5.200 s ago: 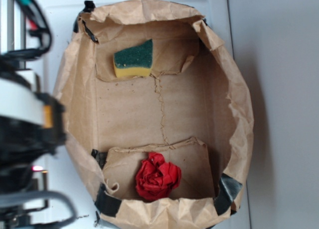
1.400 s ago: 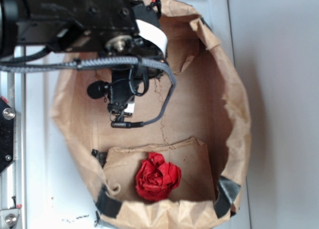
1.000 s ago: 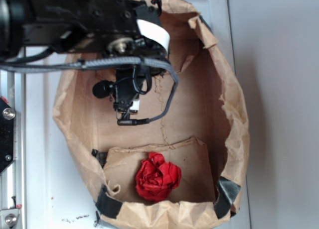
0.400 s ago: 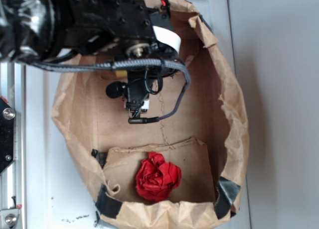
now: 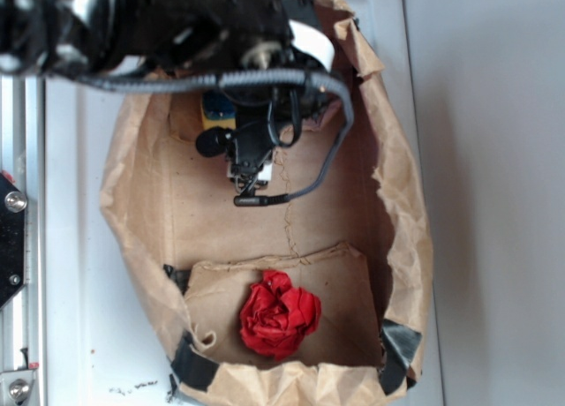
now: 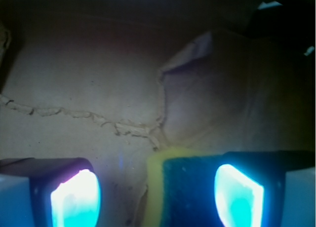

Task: Grab the green sponge.

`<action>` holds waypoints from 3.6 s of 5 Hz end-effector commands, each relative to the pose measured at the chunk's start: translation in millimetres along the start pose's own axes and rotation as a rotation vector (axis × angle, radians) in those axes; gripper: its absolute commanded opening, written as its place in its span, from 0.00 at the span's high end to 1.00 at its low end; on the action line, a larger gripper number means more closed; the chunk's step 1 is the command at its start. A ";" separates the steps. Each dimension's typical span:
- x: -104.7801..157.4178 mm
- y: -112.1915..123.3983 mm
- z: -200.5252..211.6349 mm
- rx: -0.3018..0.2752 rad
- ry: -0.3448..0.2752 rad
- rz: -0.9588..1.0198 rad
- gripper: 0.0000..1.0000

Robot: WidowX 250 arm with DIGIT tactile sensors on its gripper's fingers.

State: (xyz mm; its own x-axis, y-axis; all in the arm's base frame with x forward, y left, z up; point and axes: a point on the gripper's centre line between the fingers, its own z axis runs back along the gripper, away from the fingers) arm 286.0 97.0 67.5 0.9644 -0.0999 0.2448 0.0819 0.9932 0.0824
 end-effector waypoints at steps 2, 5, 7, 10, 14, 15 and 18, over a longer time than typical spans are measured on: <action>4.4 32.5 38.1 -0.032 -0.044 0.035 0.00; -10.1 41.5 23.1 0.025 -0.064 0.050 0.00; -6.8 33.5 6.3 0.075 -0.069 0.050 0.00; -8.7 22.8 -9.1 0.112 -0.074 0.036 0.00; -9.3 14.6 -23.0 0.148 -0.075 0.065 1.00; -5.5 17.2 -10.4 0.124 -0.070 0.074 1.00; -6.1 1.4 79.2 -0.044 -0.036 0.092 1.00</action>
State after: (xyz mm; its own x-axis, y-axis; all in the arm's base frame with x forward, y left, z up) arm 252.3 88.5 116.3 0.9790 -0.0073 0.2036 0.0110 0.9998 -0.0171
